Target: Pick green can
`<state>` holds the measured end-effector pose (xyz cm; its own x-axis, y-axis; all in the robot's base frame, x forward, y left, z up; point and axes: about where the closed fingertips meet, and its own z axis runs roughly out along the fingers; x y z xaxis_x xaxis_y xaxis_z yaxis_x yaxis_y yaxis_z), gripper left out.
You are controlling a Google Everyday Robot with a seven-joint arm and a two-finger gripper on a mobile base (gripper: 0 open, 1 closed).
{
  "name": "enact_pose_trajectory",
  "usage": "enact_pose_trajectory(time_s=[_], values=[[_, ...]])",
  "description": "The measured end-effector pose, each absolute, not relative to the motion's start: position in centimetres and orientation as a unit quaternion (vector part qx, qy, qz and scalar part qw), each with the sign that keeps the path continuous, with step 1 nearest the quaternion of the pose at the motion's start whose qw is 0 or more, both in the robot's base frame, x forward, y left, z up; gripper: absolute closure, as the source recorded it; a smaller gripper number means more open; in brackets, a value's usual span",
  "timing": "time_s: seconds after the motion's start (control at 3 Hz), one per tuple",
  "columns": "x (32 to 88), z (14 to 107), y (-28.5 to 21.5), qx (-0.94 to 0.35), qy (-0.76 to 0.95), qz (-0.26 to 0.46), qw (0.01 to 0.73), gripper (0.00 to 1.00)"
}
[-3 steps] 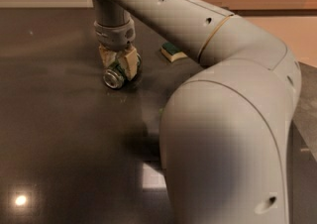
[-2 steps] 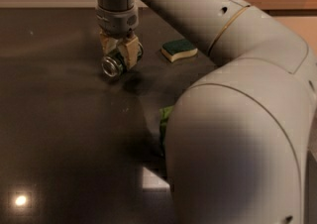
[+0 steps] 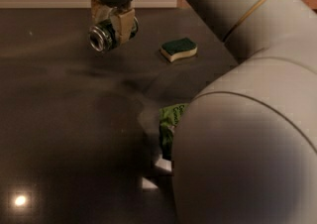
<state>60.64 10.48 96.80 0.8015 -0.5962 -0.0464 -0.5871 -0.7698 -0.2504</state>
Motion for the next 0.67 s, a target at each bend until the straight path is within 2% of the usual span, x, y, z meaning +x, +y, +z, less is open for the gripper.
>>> enact_pose_trajectory(time_s=[0.33, 0.67], values=[[58.67, 100.43, 11.31, -0.939, 0.302, -0.015, 0.163, 1.0], [59.3, 100.71, 12.17, -0.936, 0.301, -0.022, 0.182, 1.0]])
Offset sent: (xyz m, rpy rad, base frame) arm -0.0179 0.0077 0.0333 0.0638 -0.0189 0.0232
